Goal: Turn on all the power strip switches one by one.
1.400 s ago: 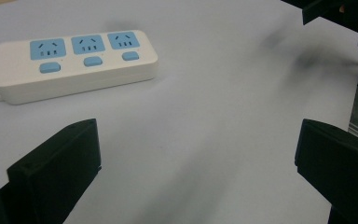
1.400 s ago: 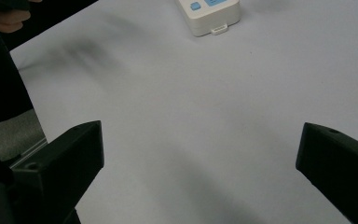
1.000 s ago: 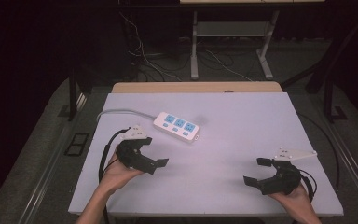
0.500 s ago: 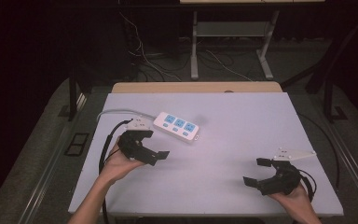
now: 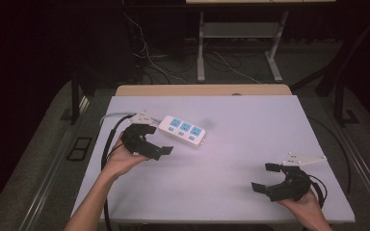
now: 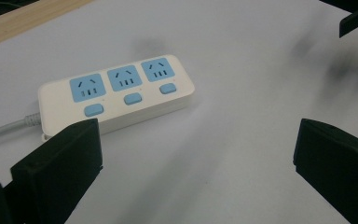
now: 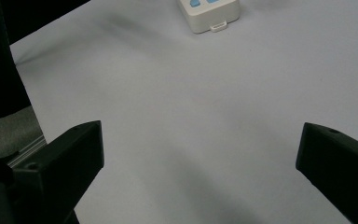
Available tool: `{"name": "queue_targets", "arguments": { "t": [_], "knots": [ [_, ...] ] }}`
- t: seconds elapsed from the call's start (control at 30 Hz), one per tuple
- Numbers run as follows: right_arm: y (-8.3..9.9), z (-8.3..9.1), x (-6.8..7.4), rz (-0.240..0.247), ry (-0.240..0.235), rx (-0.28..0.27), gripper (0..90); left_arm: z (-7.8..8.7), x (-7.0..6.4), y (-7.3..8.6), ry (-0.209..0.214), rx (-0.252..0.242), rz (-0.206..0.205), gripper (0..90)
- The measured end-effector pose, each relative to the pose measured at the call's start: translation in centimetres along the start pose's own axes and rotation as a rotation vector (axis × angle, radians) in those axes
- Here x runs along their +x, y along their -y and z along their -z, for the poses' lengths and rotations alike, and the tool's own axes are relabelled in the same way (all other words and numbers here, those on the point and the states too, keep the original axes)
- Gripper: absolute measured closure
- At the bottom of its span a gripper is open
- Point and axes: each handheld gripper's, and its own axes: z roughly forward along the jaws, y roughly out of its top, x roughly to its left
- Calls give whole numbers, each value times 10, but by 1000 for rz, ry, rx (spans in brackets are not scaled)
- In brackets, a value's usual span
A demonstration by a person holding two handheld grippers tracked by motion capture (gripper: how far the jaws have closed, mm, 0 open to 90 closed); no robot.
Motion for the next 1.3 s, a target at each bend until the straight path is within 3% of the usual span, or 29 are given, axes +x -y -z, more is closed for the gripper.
{"name": "queue_targets", "arguments": {
  "t": [0.57, 1.3],
  "knots": [
    [2, 1, 0, 4, 9, -11, 6, -5, 24, -20, -31, 45, 2, 1],
    [3, -1, -1, 5, 11, -6, 6, -31, 64, -21, -75, 110, 61, 42]
  ]
}}
